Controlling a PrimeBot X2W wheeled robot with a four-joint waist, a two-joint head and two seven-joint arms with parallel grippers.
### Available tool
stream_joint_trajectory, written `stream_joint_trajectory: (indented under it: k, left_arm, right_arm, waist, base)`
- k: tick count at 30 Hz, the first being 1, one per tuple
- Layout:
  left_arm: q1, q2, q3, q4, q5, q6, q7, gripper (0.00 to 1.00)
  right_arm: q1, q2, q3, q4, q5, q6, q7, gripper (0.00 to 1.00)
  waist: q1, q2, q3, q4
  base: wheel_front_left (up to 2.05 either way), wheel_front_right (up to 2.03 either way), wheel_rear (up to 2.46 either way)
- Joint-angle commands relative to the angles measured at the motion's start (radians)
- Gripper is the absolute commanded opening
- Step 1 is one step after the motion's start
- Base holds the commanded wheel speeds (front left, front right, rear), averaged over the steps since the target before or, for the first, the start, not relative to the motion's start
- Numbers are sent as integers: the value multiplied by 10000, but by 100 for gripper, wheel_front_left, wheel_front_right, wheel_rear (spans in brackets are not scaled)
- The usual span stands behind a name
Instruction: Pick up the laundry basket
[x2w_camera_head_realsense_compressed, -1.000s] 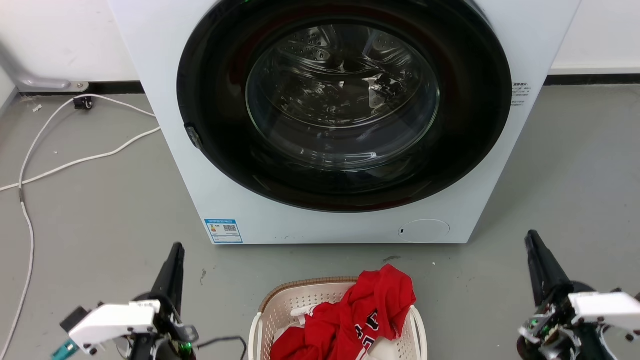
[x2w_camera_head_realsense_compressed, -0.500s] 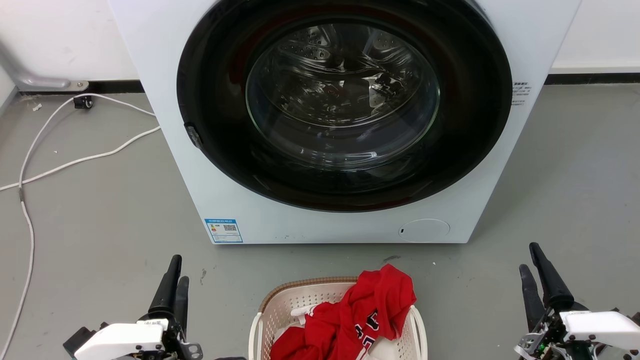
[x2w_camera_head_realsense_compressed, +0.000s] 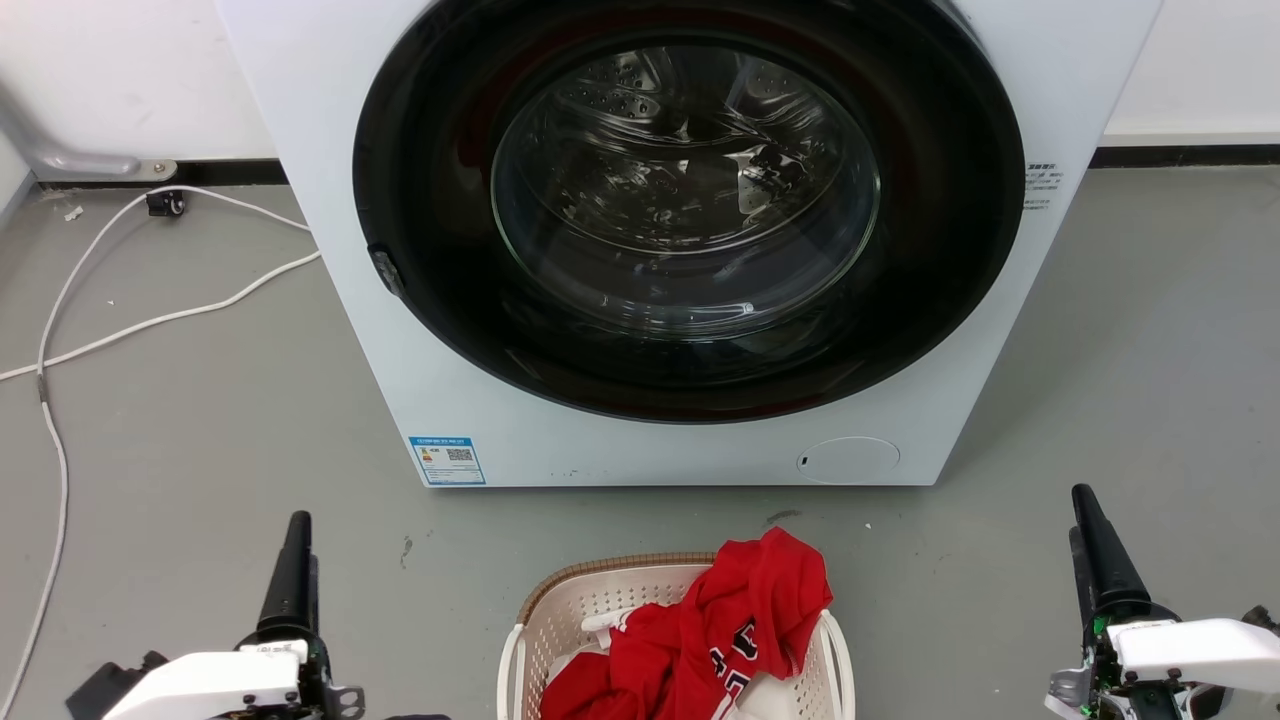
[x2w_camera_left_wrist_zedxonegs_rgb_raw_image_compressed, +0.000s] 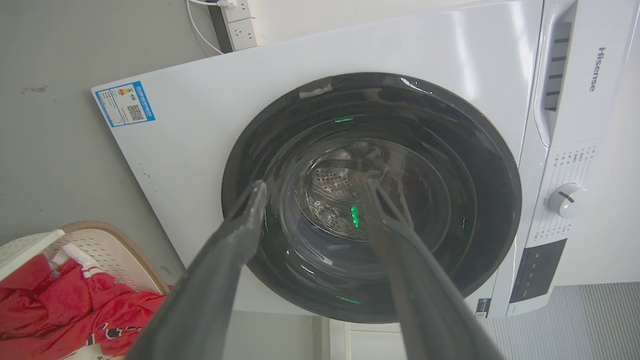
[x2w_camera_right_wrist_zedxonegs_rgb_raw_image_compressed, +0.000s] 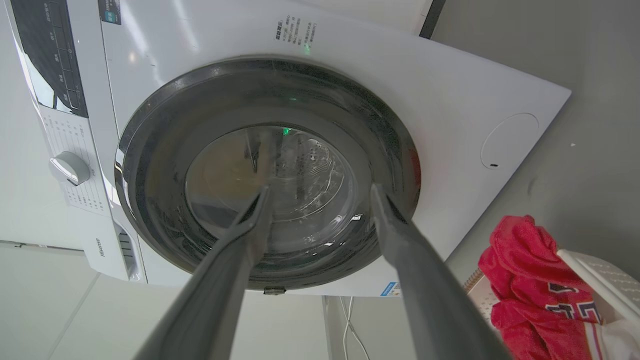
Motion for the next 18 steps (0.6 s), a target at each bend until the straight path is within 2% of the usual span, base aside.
stream_joint_trajectory:
  k: [1, 10, 16, 18]
  left_arm:
    - [-65, 38, 202, -255, 392, -15, -112, 100]
    - [-52, 42, 538, -932, 2116, 183, -442, 100]
    - [100, 45, 222, -1778, 3706, 507, -646, 100]
    - [146, 46, 127, -1867, 3939, 575, -676, 100]
  right_arm:
    - [-123, -25, -32, -253, -567, 15, -114, 100]
    - [-160, -24, -106, -1032, -3309, 16, -446, 100]
    - [-125, -22, -13, -1582, -5307, 16, -648, 100]
    - [-103, -22, 12, -1637, -5625, 16, -685, 100]
  waist:
    - [0, -1, 6, 1]
    - [0, -1, 44, 2]
    - [0, -1, 74, -3]
    - [0, -1, 76, -5]
  base:
    - [0, 0, 0]
    - [0, 0, 0]
    - [0, 0, 0]
    - [0, 0, 0]
